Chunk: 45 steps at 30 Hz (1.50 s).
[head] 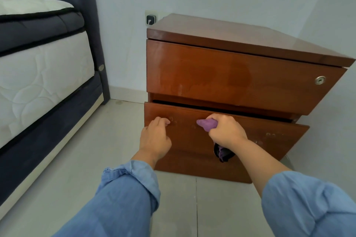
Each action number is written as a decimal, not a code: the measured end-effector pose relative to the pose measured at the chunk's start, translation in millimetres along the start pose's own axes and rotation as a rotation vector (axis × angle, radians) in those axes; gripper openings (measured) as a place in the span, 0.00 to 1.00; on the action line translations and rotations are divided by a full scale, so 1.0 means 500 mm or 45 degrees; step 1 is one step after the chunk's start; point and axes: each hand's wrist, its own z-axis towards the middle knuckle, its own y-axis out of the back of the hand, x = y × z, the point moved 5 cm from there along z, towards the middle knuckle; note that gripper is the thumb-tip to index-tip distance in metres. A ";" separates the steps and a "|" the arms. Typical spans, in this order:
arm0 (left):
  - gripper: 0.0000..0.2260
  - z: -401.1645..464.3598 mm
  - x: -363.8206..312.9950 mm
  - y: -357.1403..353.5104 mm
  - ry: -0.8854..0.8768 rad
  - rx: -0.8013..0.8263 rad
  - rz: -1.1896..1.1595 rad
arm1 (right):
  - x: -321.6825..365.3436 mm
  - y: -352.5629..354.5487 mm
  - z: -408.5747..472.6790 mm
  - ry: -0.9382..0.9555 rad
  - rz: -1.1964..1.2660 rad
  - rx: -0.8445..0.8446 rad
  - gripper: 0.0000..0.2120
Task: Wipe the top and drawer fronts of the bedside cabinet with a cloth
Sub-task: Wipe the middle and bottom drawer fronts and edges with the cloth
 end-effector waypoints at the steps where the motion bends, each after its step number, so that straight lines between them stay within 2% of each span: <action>1: 0.23 0.002 -0.001 -0.004 -0.010 -0.013 0.014 | -0.001 -0.001 0.007 -0.005 -0.015 -0.020 0.13; 8: 0.29 0.020 -0.013 -0.037 0.012 -0.051 0.031 | -0.006 -0.016 0.055 0.033 -0.091 -0.136 0.17; 14: 0.33 0.010 -0.013 -0.047 0.000 0.031 0.073 | 0.004 -0.021 0.048 0.150 -0.184 -0.170 0.06; 16: 0.32 0.006 -0.007 -0.047 -0.013 0.065 0.067 | 0.012 -0.033 0.032 0.257 -0.187 -0.152 0.16; 18: 0.31 0.002 0.016 -0.041 0.034 0.061 0.024 | 0.036 -0.047 0.014 0.491 -0.235 -0.227 0.24; 23: 0.25 -0.015 0.108 -0.046 0.477 0.026 -0.319 | 0.118 -0.078 0.013 1.018 -0.659 -0.572 0.31; 27: 0.29 -0.006 0.115 -0.069 0.542 -0.002 -0.579 | 0.140 -0.127 0.062 1.116 -1.019 -0.756 0.33; 32: 0.30 -0.001 0.111 -0.088 0.557 -0.047 -0.710 | 0.118 -0.200 0.102 1.148 -1.163 -0.836 0.28; 35: 0.29 -0.001 0.123 -0.091 0.611 -0.134 -0.719 | 0.091 -0.249 0.101 1.339 -1.248 -0.771 0.30; 42: 0.28 0.002 0.118 -0.076 0.725 -0.219 -1.002 | 0.025 -0.330 0.083 1.609 -1.362 -0.249 0.31; 44: 0.31 0.000 0.120 -0.068 0.747 -0.211 -1.067 | 0.029 -0.307 0.072 1.717 -1.369 -0.255 0.27; 45: 0.32 -0.002 0.123 -0.063 0.764 -0.214 -1.099 | 0.044 -0.281 0.072 1.739 -1.316 -0.357 0.25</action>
